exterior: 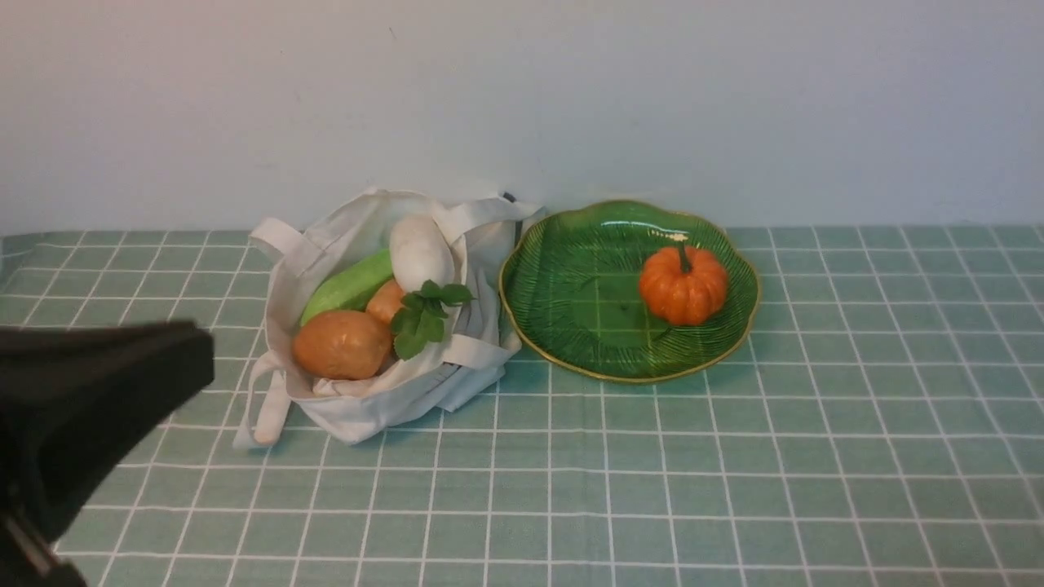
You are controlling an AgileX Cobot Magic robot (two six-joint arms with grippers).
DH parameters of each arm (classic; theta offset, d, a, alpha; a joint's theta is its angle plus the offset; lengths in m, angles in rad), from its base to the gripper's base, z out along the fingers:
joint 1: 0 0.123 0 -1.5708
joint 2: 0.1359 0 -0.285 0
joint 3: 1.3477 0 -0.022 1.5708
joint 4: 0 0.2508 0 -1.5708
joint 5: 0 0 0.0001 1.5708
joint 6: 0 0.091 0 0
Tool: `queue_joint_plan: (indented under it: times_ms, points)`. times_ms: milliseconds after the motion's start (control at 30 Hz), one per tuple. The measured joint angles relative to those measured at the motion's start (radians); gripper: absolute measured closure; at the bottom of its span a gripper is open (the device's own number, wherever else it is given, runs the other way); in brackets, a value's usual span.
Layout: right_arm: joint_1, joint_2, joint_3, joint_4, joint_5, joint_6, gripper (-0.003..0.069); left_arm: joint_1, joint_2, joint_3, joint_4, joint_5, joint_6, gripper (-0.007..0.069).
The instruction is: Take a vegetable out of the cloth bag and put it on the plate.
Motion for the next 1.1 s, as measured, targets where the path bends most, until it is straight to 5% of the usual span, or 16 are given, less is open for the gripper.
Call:
queue_joint_plan:
  times_ms: [333,867,1100]
  points:
    - [0.000,0.000,0.000,0.000,0.000,0.000,0.0675,0.000,-0.160,0.298,-0.013,-0.265,0.008,0.0629]
    - [0.000,0.000,0.000,0.000,0.000,0.000,0.0675,0.000,-0.160,0.324,0.026,-0.079,0.021,0.0629]
    - [0.000,0.000,0.000,0.000,0.000,0.000,0.0675,0.038,-0.223,0.420,0.163,-0.059,-0.071,0.0629]
